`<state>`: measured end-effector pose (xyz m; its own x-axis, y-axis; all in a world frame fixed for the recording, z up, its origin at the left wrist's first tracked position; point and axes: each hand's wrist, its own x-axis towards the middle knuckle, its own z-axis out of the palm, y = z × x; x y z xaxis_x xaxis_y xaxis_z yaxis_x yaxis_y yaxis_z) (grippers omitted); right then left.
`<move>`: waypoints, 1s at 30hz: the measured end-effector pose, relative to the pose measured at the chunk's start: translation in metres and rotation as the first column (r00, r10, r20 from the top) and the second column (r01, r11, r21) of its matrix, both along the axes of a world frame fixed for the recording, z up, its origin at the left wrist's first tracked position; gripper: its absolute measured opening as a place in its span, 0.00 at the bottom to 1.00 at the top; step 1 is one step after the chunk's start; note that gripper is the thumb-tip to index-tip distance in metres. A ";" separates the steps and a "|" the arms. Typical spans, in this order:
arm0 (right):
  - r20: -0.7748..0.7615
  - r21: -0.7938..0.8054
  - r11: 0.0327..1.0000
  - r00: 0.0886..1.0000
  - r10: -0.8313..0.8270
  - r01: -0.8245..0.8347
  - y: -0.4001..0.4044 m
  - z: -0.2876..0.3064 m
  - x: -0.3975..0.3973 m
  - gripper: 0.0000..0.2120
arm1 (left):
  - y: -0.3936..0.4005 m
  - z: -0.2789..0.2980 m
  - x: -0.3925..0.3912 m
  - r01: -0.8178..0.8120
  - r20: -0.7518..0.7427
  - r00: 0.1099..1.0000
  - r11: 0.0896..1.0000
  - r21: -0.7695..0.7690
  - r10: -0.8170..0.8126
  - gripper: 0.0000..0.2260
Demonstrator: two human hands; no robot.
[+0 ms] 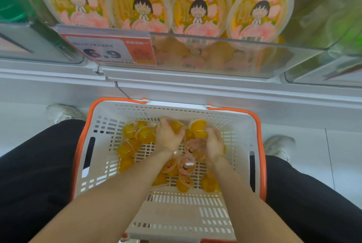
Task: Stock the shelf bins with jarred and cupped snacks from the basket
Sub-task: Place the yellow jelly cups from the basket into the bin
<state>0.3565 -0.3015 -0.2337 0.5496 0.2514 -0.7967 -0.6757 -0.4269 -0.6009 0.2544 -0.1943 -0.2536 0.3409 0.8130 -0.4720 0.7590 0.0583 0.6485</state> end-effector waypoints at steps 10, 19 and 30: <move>-0.315 0.241 0.965 0.949 -0.028 0.108 -0.017 0.043 0.025 0.26 | -0.002 0.003 0.009 -0.015 -0.105 0.994 0.999 0.048 0.020 0.11; -0.250 0.151 0.988 0.968 0.015 0.023 -0.053 0.086 0.023 0.27 | -0.005 0.020 0.042 0.052 -0.325 0.943 0.996 -0.070 -0.072 0.34; -0.251 0.293 0.956 0.964 0.092 -0.015 -0.047 0.156 0.027 0.23 | -0.005 0.063 0.017 0.005 -0.023 1.000 0.989 -0.147 -0.008 0.16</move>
